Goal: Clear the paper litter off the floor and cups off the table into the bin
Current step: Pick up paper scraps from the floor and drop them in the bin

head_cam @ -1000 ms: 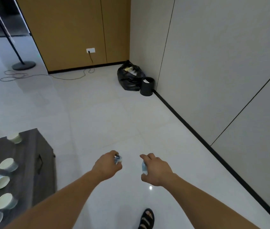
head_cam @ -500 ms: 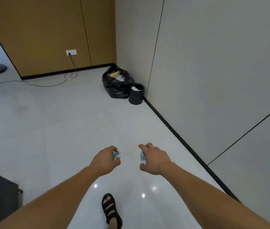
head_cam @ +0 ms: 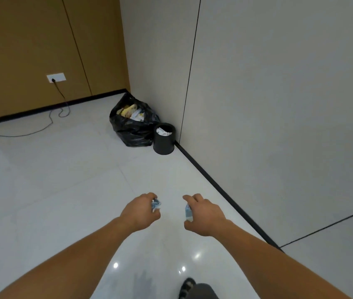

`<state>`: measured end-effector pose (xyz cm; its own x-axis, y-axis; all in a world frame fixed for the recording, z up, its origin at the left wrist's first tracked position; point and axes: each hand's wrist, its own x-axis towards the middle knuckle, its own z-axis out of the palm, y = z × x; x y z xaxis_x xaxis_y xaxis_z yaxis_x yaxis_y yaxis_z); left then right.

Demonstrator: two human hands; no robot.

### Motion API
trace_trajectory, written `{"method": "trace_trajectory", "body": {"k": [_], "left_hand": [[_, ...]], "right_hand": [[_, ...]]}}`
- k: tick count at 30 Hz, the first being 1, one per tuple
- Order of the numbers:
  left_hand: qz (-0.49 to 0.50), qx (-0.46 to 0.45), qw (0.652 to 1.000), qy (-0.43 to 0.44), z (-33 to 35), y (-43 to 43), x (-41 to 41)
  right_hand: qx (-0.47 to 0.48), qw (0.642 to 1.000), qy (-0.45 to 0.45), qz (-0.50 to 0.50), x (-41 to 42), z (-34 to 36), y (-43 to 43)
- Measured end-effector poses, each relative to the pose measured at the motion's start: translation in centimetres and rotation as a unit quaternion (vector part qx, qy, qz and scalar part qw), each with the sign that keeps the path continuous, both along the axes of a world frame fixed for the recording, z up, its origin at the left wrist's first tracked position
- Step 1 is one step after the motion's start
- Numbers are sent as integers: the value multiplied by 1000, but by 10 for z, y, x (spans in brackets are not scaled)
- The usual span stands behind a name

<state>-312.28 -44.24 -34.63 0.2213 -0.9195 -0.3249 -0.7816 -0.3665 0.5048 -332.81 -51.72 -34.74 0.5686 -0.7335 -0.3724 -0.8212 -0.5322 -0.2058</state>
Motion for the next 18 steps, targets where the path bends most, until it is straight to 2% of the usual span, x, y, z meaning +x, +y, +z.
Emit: {"method": "trace_trajectory", "body": {"k": [6, 13, 18], "left_hand": [[19, 12, 1000, 2, -13, -128, 41], [68, 21, 997, 26, -6, -271, 92], [77, 25, 996, 49, -13, -364, 140]], "right_hand": [[8, 1000, 3, 19, 46, -17, -142], [1, 998, -1, 56, 109, -1, -305], [15, 997, 18, 70, 164, -8, -395]]}}
